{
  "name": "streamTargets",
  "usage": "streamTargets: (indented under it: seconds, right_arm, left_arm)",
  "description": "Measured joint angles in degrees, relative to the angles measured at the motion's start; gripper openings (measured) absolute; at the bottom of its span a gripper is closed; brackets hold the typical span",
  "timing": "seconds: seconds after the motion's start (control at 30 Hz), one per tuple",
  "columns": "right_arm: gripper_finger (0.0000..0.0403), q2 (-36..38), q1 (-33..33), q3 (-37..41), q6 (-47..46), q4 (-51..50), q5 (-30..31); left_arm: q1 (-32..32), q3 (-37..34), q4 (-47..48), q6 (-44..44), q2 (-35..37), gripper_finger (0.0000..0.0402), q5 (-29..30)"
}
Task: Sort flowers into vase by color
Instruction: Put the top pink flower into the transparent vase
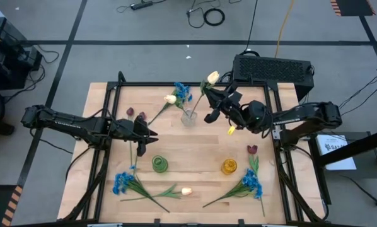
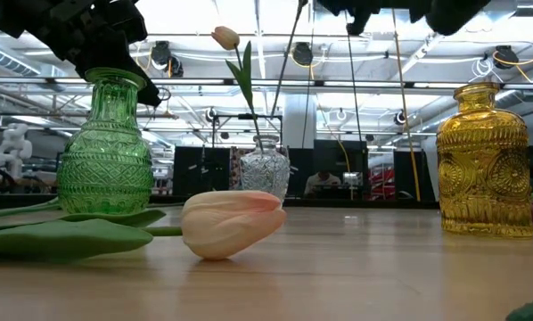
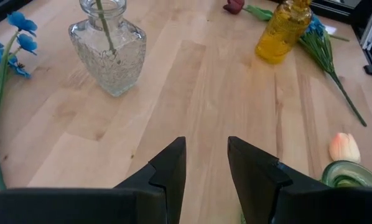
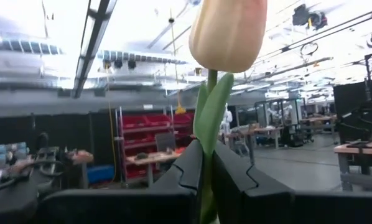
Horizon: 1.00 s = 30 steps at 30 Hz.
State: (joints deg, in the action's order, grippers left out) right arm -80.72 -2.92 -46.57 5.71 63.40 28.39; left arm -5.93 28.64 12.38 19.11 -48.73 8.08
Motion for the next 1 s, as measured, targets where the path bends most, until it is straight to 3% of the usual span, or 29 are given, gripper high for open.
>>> streamTargets:
  seconds: [0.47, 1.0]
  right_arm:
    - [0.0018, -7.24, -2.79, 0.31, 1.30, 4.21, 0.01]
    - [0.0018, -7.31, -3.12, 0.31, -2.03, -1.73, 0.01]
  left_arm:
    - [0.00, 0.00, 0.00, -0.52, 0.00, 0.0125, 1.44]
    - [0.02, 0.00, -0.18, -1.57, 0.00, 0.0125, 2.27]
